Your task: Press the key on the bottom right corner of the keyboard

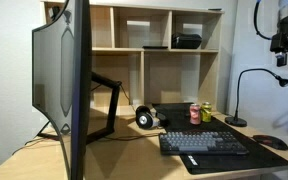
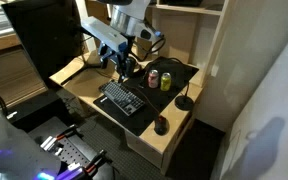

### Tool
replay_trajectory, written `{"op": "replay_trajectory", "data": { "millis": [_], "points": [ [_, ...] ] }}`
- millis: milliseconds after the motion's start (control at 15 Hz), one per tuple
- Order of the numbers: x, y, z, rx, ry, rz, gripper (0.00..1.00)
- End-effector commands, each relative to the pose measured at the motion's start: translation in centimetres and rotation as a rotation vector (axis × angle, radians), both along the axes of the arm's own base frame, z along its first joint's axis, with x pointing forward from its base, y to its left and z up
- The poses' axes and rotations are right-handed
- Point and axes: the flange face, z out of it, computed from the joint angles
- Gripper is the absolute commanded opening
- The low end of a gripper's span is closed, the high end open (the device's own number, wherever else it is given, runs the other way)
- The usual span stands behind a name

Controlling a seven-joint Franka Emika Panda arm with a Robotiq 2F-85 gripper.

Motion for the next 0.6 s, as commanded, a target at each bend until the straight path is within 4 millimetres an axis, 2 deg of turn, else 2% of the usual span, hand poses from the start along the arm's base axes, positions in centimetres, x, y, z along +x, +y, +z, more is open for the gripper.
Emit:
{"op": "replay_trajectory", "data": {
  "millis": [0,133,200,267,533],
  "points": [
    [0.0,0.0,0.0,0.000,0.001,0.000,1.00],
    [0.8,0.6,-0.6,0.006,0.034,0.025,1.00],
    [0.9,3.1,-1.3,0.030,0.058,0.138,1.00],
    [0.8,4.8,-1.4,0.042,0.049,0.175,1.00],
    [-2.5,14.8,-1.5,0.034,0.057,0.398,1.00]
  ]
}}
